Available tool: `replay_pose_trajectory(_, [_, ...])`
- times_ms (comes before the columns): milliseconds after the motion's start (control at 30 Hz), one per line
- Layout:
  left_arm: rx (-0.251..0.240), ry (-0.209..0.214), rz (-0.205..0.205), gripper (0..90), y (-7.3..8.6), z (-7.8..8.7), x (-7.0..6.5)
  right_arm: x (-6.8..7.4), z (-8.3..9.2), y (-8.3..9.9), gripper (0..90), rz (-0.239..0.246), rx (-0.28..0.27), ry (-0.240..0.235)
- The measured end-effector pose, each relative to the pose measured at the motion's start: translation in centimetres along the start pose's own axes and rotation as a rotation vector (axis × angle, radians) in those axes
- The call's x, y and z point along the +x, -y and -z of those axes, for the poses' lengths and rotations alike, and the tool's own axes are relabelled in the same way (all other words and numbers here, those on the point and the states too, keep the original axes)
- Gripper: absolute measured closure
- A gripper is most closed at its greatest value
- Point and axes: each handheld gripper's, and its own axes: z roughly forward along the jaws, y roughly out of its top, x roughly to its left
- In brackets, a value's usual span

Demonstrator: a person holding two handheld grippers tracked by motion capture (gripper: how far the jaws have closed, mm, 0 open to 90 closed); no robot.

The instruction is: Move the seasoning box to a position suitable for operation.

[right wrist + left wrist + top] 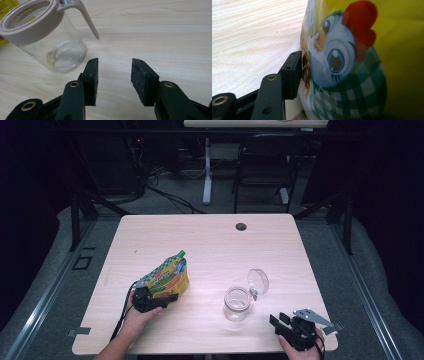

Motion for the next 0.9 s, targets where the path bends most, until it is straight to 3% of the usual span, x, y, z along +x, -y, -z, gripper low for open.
replay_pose_trajectory(533, [-0.049,-0.041,-0.002,56.8,0.33,0.05,-0.19,-0.01,0.01,-0.02,57.5,-0.004,-0.002,-0.002])
replay_pose_trajectory(900, [-0.044,-0.060,-0.005,59.2,0.21,0.23,-0.17,-0.05,0.13,-0.03,57.5,-0.005,-0.003,0.000])
